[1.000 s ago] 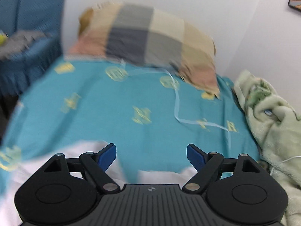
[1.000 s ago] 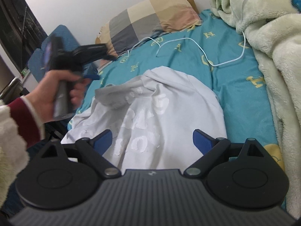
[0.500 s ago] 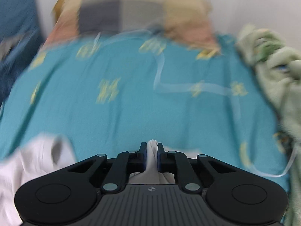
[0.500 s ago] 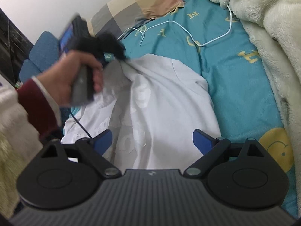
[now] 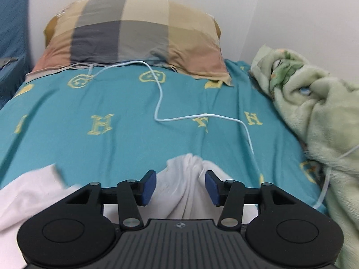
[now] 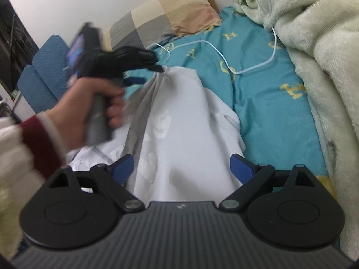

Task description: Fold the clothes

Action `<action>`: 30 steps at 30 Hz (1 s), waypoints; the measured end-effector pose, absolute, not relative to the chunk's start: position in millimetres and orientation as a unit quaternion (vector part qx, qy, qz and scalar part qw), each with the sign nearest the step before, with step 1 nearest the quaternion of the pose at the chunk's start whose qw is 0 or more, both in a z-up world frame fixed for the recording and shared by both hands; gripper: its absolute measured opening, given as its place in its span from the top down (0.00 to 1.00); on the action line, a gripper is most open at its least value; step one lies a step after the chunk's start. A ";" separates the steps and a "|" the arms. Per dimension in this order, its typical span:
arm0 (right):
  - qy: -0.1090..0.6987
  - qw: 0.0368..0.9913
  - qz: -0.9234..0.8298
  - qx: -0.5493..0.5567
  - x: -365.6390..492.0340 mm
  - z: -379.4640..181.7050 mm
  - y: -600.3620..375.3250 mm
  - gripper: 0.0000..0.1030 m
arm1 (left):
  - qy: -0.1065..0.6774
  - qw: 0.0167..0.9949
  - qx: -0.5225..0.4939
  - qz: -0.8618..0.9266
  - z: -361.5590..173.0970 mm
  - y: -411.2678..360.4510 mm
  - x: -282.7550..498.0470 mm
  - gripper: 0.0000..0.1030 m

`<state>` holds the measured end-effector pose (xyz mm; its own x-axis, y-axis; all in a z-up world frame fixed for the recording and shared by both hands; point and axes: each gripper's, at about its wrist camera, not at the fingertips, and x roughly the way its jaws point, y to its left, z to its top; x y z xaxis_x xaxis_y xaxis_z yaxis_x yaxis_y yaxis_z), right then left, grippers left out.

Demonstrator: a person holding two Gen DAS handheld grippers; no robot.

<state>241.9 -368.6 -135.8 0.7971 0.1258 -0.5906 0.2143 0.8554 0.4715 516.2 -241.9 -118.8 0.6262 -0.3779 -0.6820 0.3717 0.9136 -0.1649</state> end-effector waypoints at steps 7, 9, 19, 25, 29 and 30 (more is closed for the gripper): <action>0.304 0.880 -0.040 0.362 239.1 -142.4 -408.7 0.09 | 0.386 0.909 0.012 -0.160 -74.9 -131.0 377.8 0.38; 0.302 0.869 -0.044 0.390 242.1 -145.2 -418.5 0.09 | 0.389 0.910 0.010 -0.141 -63.6 -103.3 325.5 0.38; 0.307 0.863 -0.076 0.395 283.7 -167.4 -451.4 0.53 | 0.359 0.927 -0.027 -0.103 -72.4 -9.8 168.2 0.35; 0.309 0.855 -0.061 0.412 291.7 -192.5 -461.8 0.55 | 0.393 0.911 -0.071 -0.102 -95.5 1.4 185.9 0.36; 0.314 0.851 -0.035 0.420 297.5 -192.6 -452.0 0.55 | 0.394 0.910 -0.067 -0.107 -98.8 -9.7 195.2 0.35; 0.319 0.849 -0.033 0.419 299.1 -193.8 -449.5 0.55 | 0.393 0.911 -0.061 -0.106 -99.5 -11.9 196.6 0.35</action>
<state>299.1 -449.5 -193.8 0.7941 0.2110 -0.5699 0.3236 0.6470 0.6905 196.6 -11.9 -99.5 0.6686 -0.2411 -0.7034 0.1453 0.9701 -0.1944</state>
